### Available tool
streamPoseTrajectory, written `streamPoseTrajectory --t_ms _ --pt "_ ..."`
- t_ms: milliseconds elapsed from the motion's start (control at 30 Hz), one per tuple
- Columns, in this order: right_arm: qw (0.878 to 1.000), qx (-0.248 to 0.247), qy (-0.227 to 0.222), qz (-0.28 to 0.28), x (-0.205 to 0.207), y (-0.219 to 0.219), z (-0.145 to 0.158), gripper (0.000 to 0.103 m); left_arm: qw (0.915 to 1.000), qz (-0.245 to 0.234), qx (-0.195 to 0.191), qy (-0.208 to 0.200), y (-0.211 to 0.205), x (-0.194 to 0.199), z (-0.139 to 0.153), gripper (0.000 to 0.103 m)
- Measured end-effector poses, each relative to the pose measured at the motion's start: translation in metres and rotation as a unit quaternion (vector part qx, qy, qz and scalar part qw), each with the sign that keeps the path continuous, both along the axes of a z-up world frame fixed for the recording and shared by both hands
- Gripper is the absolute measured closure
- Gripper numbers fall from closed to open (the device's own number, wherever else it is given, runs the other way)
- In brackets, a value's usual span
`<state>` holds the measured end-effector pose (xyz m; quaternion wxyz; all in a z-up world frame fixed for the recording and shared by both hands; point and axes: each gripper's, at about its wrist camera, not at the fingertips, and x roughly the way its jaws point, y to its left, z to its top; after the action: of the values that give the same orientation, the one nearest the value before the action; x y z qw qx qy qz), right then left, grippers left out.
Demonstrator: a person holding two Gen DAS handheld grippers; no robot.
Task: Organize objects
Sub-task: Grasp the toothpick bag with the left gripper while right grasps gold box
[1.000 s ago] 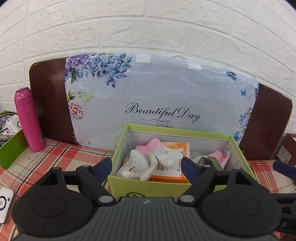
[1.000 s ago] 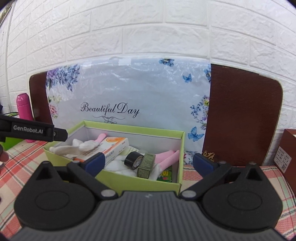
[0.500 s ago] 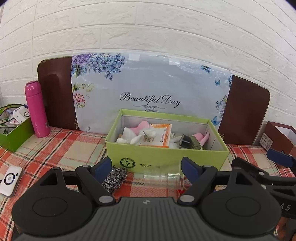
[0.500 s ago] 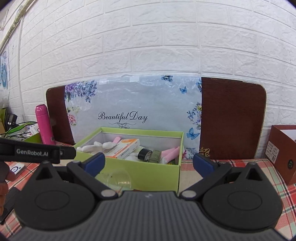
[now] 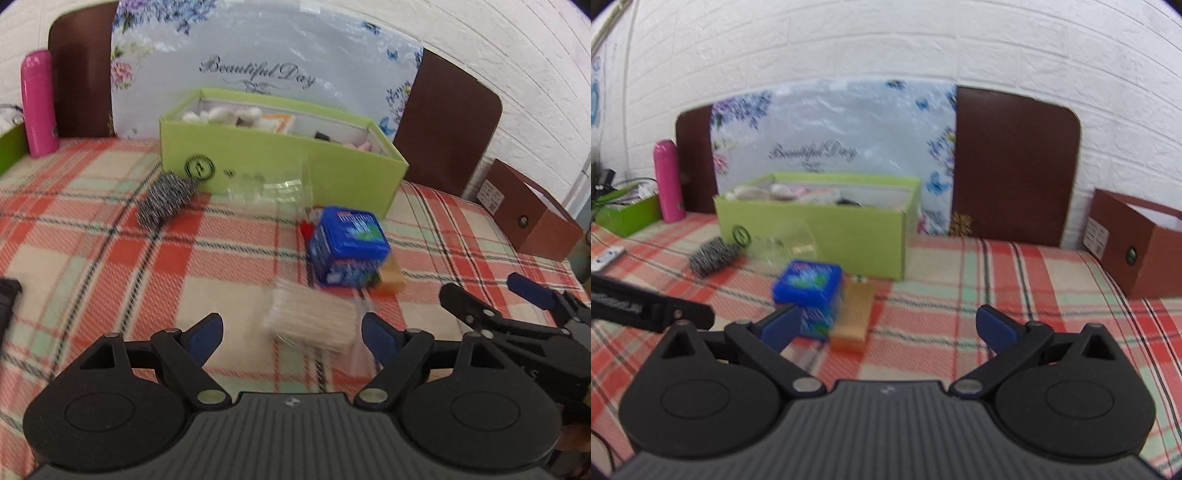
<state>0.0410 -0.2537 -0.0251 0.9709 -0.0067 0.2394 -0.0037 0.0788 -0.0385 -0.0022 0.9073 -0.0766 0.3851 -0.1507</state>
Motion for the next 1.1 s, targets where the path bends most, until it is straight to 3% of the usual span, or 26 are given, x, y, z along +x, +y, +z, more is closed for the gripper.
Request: streamPoseTrajectory --t_ms 67,233,433,567,667,733,800,833,867,900,933,967,1067,1100 --pt "1.000 0.006 0.009 -0.012 -0.004 -0.007 -0.007 0.000 0.9995 -0.009 -0.024 0.020 -0.008 -0.002 -0.011 0.018" --pt "0.999 0.019 0.017 -0.021 -0.008 -0.017 -0.013 0.000 0.9990 0.022 -0.024 0.032 -0.021 0.016 -0.025 0.022" --pt "0.999 0.015 0.024 -0.014 0.001 -0.014 -0.019 0.000 0.9976 0.068 -0.006 0.016 -0.018 0.040 -0.031 0.022" --pt "0.999 0.004 0.036 0.009 0.016 -0.002 -0.026 0.002 0.9973 0.058 0.042 -0.013 -0.023 0.049 -0.033 0.022" --pt "0.999 -0.001 0.045 0.024 0.033 0.007 -0.030 0.012 0.9957 0.024 0.081 -0.037 -0.024 0.054 -0.037 0.026" --pt "0.998 0.003 0.056 0.033 0.047 0.010 -0.034 0.016 0.9957 -0.002 0.082 -0.042 -0.018 0.055 -0.034 0.040" --pt "0.997 0.009 0.068 0.040 0.059 0.012 -0.037 0.024 0.9961 -0.029 0.073 -0.040 -0.011 0.056 -0.031 0.067" --pt "0.996 0.010 0.074 0.043 0.064 0.014 -0.039 0.028 0.9954 -0.043 0.075 -0.042 -0.009 0.055 -0.031 0.070" --pt "0.996 0.008 0.080 0.047 0.069 0.016 -0.041 0.037 0.9944 -0.056 0.079 -0.044 -0.008 0.053 -0.030 0.079" --pt "0.995 0.007 0.087 0.051 0.073 0.018 -0.043 0.056 0.9934 -0.063 0.084 -0.047 -0.006 0.051 -0.029 0.084" --pt "0.994 0.009 0.097 0.050 0.076 0.018 -0.045 0.069 0.9924 -0.071 0.087 -0.049 -0.005 0.049 -0.028 0.086" --pt "0.993 0.014 0.102 0.049 0.076 0.018 -0.046 0.073 0.9924 -0.074 0.086 -0.049 -0.002 0.046 -0.027 0.086" --pt "0.993 0.022 0.107 0.052 0.065 0.014 -0.044 0.073 0.9935 -0.054 0.088 -0.049 0.010 0.033 -0.021 0.085" --pt "0.992 0.020 0.108 0.056 0.058 0.012 -0.042 0.073 0.9937 -0.040 0.091 -0.052 0.015 0.027 -0.018 0.078"
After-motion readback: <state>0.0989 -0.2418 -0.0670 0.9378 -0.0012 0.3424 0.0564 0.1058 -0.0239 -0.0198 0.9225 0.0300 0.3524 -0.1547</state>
